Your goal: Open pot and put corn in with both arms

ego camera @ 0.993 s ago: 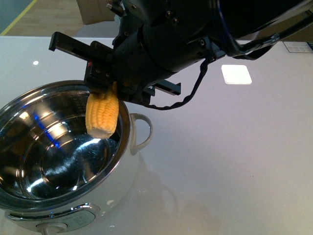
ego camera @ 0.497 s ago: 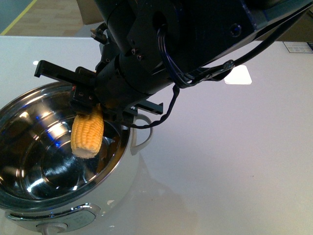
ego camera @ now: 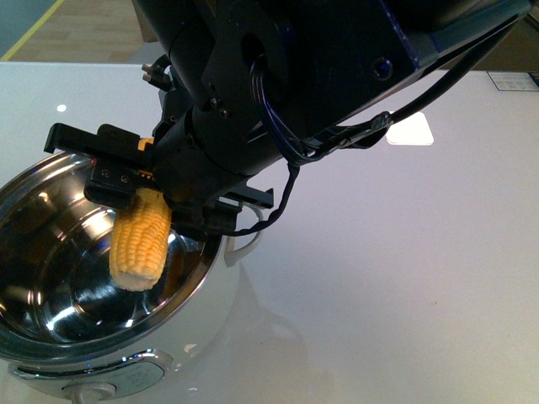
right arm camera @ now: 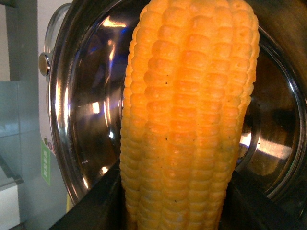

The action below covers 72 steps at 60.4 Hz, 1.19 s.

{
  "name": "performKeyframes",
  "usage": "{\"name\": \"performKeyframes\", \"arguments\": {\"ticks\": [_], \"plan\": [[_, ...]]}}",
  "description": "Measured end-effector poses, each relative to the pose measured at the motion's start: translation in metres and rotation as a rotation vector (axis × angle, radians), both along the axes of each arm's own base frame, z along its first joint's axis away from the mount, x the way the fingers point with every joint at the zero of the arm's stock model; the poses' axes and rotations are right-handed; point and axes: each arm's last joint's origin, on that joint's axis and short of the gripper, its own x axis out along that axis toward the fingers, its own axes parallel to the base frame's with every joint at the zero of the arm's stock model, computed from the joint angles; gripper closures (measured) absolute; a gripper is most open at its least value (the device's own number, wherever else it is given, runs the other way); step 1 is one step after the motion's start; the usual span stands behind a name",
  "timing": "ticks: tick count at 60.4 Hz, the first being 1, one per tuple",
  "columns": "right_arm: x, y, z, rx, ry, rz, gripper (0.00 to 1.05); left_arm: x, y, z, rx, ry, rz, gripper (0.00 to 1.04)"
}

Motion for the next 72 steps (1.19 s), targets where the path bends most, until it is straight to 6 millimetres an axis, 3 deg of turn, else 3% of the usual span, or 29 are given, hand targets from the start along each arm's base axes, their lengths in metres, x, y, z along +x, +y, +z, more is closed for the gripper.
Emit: {"name": "performKeyframes", "arguments": {"ticks": [10, 18, 32, 46, 54, 61, 72], "plan": [[-0.001, -0.004, -0.003, 0.004, 0.01, -0.005, 0.26, 0.0, 0.0, 0.0, 0.0, 0.0, 0.0, 0.07], [0.001, -0.014, 0.007, 0.05, -0.003, -0.04, 0.07, 0.0, 0.0, 0.0, 0.0, 0.0, 0.0, 0.07], [0.011, -0.056, 0.04, 0.185, -0.075, -0.183, 0.09, 0.0, 0.0, 0.0, 0.0, 0.0, 0.0, 0.07], [0.007, -0.136, 0.078, 0.184, -0.205, -0.42, 0.09, 0.0, 0.0, 0.0, 0.0, 0.0, 0.0, 0.07], [-0.025, -0.211, 0.098, 0.085, -0.322, -0.592, 0.09, 0.0, 0.0, 0.0, 0.0, 0.0, 0.0, 0.07], [-0.067, -0.267, 0.11, -0.014, -0.439, -0.718, 0.09, 0.0, 0.0, 0.0, 0.0, 0.0, 0.0, 0.07], [-0.117, -0.299, 0.105, -0.22, -0.548, -0.749, 0.09, 0.0, 0.0, 0.0, 0.0, 0.0, 0.0, 0.07]]}}
